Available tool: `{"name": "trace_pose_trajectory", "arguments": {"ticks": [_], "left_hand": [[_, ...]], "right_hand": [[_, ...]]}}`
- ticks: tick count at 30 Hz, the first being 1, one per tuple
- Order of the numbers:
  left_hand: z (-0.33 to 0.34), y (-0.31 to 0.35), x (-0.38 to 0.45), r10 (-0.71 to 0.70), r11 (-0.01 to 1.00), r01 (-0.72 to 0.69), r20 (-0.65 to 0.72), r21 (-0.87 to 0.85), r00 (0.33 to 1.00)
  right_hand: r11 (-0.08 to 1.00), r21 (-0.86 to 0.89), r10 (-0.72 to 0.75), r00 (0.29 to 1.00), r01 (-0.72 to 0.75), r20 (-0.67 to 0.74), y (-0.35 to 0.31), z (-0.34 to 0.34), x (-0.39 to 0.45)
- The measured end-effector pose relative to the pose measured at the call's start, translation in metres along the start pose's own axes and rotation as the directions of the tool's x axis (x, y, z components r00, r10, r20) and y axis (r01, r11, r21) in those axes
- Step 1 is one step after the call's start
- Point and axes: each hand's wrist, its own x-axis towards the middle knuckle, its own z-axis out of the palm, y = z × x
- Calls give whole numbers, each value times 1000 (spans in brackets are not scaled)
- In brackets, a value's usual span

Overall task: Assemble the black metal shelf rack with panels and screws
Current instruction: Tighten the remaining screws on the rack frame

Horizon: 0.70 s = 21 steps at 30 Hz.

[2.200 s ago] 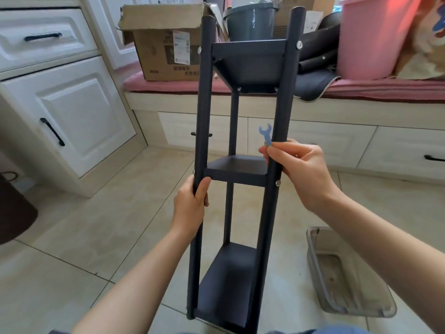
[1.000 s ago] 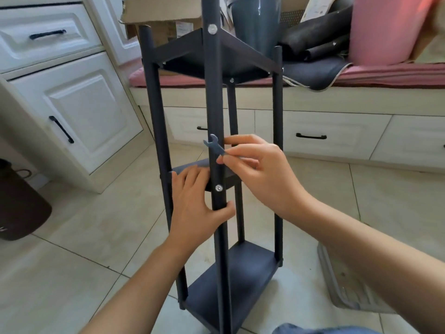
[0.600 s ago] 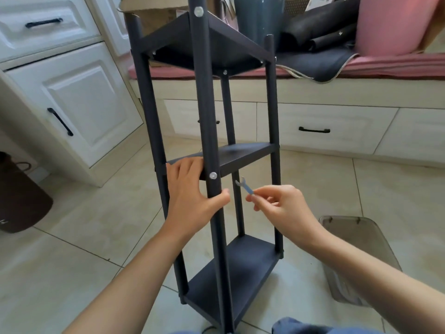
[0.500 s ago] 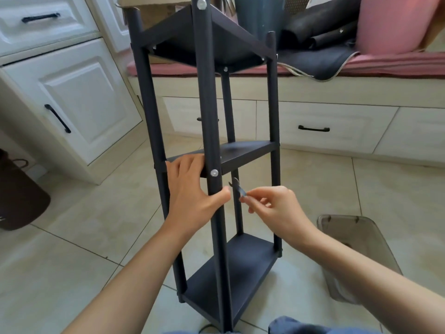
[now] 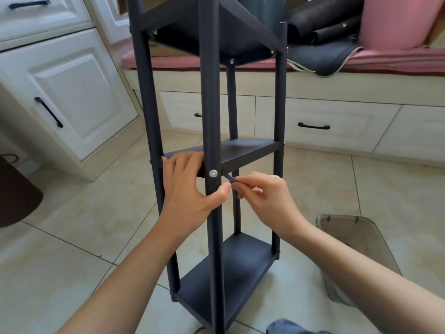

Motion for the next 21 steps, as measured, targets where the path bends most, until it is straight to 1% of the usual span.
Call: {"name": "trace_pose_trajectory", "arguments": {"ticks": [5, 11, 17, 21], "left_hand": [[0, -1, 2, -21, 1000, 21, -11, 3, 1000], [0, -3, 0, -15, 1000, 15, -5, -5, 1000], [-3, -4, 0, 23, 1000, -23, 6, 1, 1000], [-8, -11, 1, 21, 1000, -20, 52, -21, 998]], "right_hand": [[993, -60, -105, 994, 105, -9, -3, 4, 7], [987, -58, -156, 986, 153, -62, -5, 11, 10], [993, -5, -116, 991, 116, -68, 1, 13, 6], [995, 77, -53, 996, 58, -66, 4, 20, 5]]}}
